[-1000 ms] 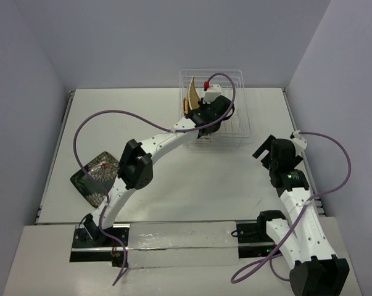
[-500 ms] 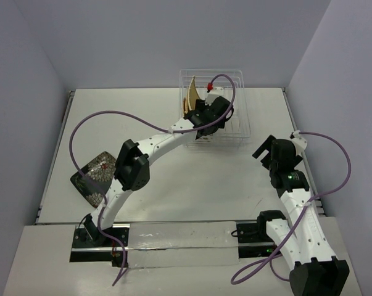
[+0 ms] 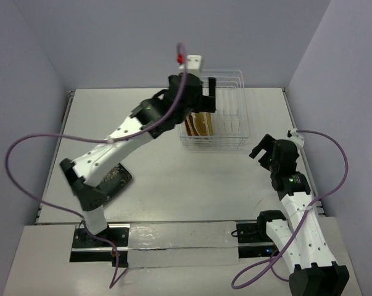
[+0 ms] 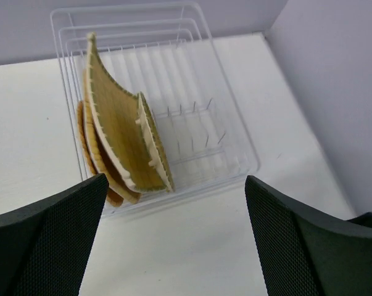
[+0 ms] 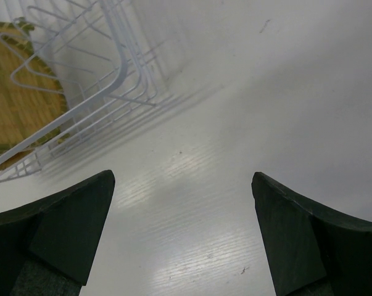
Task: Load the plates into the dish rack
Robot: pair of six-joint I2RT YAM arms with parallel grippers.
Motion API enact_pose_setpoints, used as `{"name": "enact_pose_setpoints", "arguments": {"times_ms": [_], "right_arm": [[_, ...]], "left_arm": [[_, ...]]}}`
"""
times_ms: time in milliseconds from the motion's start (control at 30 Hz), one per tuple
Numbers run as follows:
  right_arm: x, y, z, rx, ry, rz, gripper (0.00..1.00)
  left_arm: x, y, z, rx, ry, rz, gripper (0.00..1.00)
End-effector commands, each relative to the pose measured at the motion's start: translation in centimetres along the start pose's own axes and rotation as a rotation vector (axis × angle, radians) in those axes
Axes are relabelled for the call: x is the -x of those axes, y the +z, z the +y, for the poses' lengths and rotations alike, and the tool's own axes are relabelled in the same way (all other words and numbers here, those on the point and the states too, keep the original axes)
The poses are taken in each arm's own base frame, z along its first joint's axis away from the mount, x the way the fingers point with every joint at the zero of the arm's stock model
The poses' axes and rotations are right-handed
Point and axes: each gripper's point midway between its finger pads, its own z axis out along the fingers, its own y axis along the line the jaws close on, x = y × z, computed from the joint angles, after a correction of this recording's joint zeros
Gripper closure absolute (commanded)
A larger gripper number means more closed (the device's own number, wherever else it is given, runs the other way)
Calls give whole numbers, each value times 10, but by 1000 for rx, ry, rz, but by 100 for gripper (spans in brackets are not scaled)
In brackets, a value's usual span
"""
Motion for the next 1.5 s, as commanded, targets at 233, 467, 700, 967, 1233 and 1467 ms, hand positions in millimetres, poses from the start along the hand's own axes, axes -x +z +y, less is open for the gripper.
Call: {"name": "enact_pose_setpoints", "arguments": {"times_ms": [233, 467, 700, 967, 1233, 1467], "right_arm": [[11, -34, 72, 430, -82, -57, 0], [-13, -62, 121, 648, -217, -8, 0], [-52, -80, 201, 827, -374, 108, 0], [-112, -83, 324, 985, -518, 319, 0], [-192, -69, 408, 1071, -648, 463, 0], [-260, -55, 439, 1070, -719, 521, 0]], "left_arm": [[-80, -99, 289, 640, -693, 47, 1], [-194, -198, 386, 1075, -1016, 24, 2], [-260, -257, 429, 1326, -1195, -22, 1], [-295, -242, 444, 1305, -1301, 55, 2], [-339, -220, 447, 1239, -1358, 78, 3], [-354, -208, 449, 1200, -1364, 90, 4]]}}
